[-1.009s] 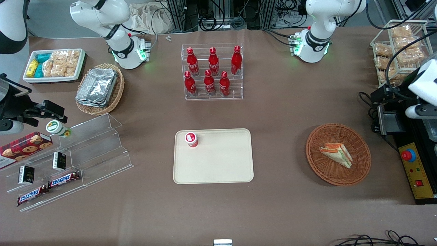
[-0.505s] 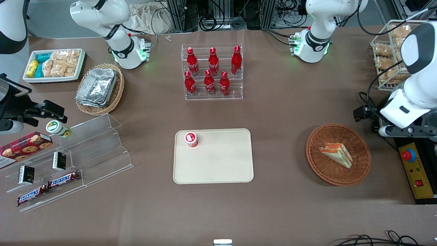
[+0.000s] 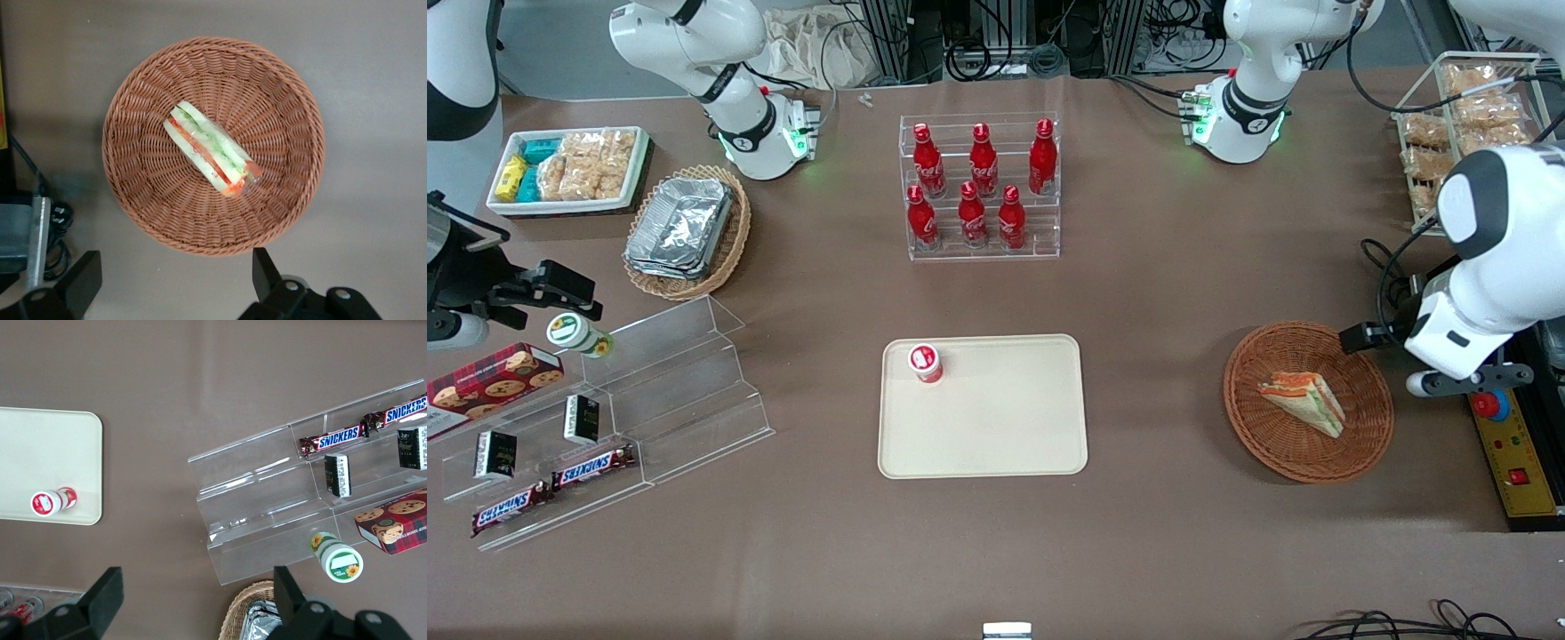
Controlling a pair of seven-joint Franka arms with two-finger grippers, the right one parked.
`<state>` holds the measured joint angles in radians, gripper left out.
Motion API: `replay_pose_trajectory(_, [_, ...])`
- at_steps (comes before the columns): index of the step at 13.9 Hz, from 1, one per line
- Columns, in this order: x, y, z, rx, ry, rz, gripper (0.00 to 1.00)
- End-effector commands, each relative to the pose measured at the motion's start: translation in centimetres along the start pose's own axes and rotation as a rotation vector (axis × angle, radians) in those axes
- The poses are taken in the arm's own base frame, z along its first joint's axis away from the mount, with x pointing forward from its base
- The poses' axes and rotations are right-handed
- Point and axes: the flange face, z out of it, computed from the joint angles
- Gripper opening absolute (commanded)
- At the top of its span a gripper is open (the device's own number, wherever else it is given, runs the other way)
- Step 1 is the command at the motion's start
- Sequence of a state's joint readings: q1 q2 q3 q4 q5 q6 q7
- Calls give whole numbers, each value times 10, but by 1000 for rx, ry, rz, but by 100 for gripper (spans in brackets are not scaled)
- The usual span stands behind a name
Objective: Place sandwich from basket to tray
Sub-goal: 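Move the left gripper over the wicker basket toward the sandwich, then lower the open left gripper around the wrapped sandwich in the basket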
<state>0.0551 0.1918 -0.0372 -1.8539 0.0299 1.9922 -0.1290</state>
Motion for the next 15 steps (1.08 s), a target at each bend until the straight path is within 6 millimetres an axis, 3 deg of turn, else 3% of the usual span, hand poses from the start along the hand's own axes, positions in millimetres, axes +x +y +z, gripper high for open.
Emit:
replay_pose_trajectory(1, [9,5,27,-7,5,-119,100])
replay_pose_trajectory(8, [31,20,90,-52,27,-444,99])
replay_pose_trajectory(15, [12,11,140,-77,75,-600,99])
